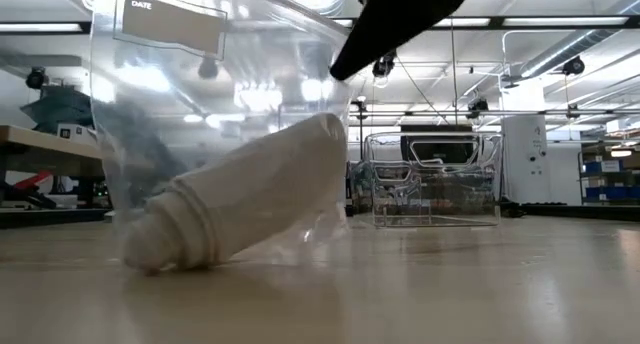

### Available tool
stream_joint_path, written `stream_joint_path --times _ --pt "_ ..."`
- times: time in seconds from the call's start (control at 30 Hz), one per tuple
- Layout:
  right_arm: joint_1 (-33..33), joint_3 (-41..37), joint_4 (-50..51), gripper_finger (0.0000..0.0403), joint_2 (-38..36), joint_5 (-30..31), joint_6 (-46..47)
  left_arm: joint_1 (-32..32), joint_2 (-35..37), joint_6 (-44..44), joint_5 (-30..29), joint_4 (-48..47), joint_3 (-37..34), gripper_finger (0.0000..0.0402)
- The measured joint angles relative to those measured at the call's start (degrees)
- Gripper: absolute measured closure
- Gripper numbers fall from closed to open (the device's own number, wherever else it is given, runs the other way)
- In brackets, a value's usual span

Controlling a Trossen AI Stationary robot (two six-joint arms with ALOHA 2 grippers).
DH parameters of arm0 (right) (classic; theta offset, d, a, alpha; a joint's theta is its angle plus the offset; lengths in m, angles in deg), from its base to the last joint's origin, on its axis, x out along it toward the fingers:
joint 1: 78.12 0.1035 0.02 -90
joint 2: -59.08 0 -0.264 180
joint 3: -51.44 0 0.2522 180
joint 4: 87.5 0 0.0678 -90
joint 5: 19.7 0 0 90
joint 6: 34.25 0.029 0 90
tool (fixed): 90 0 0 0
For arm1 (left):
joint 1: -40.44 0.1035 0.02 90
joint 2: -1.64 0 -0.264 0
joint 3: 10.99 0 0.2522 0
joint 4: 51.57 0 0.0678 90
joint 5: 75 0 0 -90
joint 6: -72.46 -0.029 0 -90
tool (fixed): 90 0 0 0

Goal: Roll bandage
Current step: Close the transparent zip bag

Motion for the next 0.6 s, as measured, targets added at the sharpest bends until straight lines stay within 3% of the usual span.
stream_joint_path --times 0.13,0.4,0.6 --pt "-0.09 1.02 -0.49 0.0403 0.0 4.16 -2.53 1.63 -3.57 -1.9 -6.38 -4.98 4.06 0.0245" --pt "-0.05 1.57 -0.62 0.0403 0.02 6.56 -3.22 6.16 -16.99 -3.91 -6.01 -6.8 12.44 0.0232" --pt "0.07 1.55 -0.35 0.0403 0.02 6.54 -2.7 7.58 -21.9 -4.63 -2.87 -13.01 19.79 0.0211"
